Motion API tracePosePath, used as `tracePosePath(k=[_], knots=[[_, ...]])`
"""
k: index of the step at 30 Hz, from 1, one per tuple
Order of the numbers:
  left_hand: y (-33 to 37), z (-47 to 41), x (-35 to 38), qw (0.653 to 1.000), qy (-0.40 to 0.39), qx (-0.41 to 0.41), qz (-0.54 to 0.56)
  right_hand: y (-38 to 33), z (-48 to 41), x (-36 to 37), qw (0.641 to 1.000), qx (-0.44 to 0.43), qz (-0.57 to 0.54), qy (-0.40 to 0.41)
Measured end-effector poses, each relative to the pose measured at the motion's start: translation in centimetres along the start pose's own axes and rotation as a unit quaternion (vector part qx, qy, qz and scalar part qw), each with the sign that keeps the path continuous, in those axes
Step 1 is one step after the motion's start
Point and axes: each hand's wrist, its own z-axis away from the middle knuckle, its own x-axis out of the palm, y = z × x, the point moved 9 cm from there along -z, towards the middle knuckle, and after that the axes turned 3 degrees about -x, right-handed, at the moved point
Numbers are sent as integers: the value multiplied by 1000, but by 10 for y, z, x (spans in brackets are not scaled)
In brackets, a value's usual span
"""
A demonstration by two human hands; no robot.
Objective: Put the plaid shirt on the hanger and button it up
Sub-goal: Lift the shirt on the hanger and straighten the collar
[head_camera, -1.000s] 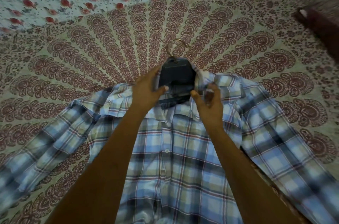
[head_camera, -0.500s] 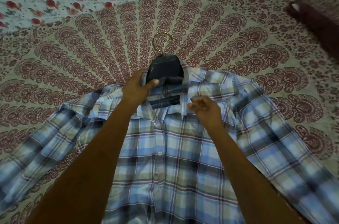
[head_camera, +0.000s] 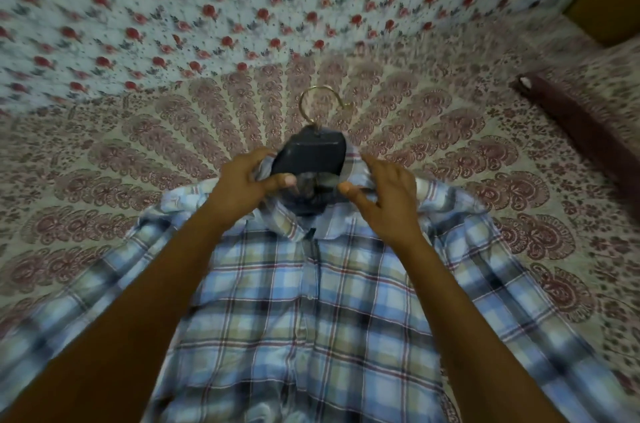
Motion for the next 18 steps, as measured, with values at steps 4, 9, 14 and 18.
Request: tracePosePath(k=[4,9,14,18], knots=[[59,42,-37,1000,-2,5,24,-69,12,-56,999,-27,22,21],[162,106,-104,997,-12,54,56,-182,42,-159,992,-66,49,91],[233,183,-168,995,-63,69,32,-261,91,-243,986,-17,90,141],[265,245,-201,987,-90,132,-34,-320,138,-277,975,-36,119,183]])
